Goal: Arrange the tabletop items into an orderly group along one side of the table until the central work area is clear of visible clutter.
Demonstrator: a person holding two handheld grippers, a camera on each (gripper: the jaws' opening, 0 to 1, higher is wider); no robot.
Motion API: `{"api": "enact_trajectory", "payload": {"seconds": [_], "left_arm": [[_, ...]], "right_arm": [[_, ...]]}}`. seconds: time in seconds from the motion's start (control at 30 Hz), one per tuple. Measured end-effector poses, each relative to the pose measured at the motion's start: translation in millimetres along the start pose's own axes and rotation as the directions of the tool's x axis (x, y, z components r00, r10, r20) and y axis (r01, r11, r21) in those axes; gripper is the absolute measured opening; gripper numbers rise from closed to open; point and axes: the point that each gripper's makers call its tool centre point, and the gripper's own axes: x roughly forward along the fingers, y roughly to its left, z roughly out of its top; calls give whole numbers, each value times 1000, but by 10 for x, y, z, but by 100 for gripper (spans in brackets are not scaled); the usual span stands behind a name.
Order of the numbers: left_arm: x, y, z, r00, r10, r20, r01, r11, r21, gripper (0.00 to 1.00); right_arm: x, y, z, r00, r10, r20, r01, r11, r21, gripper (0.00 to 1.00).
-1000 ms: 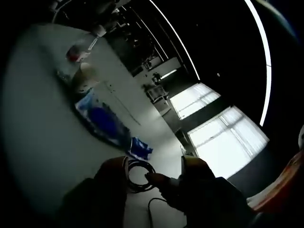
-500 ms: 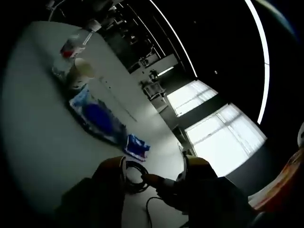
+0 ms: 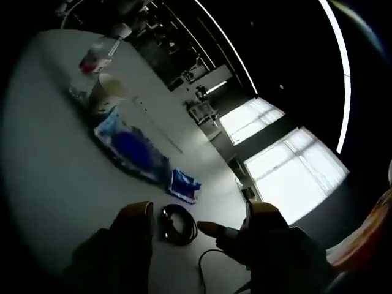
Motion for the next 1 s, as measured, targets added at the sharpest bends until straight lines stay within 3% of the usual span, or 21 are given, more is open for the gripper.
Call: {"api": "enact_trajectory", "payload": {"seconds": [0.1,0.23,0.37,0.47,0.57,0.67,0.73,0.83,0.87,0.97,1.0], "left_arm": [[-5,81,-18,999,37,-21,-37,999,37,74],[-11,137,13,998,51,-31,-50,998,47,77],[-71,266,111,994,106,-37,-102,989,108,81],[-210,499,302,975,219,-26,-206,948,244,88],[-352,664,412,956,286,-65,-248,905,345,94],[-502,822,570,934,352,-68,-297,866,403,94],[-589,882,682,926,375,-55,-321,853,412,95],[-726,1024,775,893,447,-59,-363,790,494,100],[-782,1091,767,871,484,-86,-368,758,540,100],[-877,1205,725,826,547,-141,-360,702,614,100],[-914,1255,733,807,573,-140,-367,673,642,100]], "right_arm": [[-66,-48,-9,999,-36,1,36,998,-45,42],[-126,-70,-23,998,-53,-23,49,988,-146,69],[-241,-3,-31,997,-64,-39,54,972,-228,81],[-375,75,-75,996,-69,-61,51,966,-254,89],[-484,174,-117,996,-59,-69,37,957,-287,90],[-582,275,-157,996,-51,-79,26,957,-290,89],[-617,394,-128,999,-8,-46,-4,970,-245,89],[-653,446,-145,998,-5,-57,-8,977,-213,90],[-667,461,-160,997,-13,-71,-3,976,-216,90],[-714,535,-247,991,-9,-136,-22,974,-223,89],[-723,570,-246,990,-3,-138,-27,977,-214,89]]}}
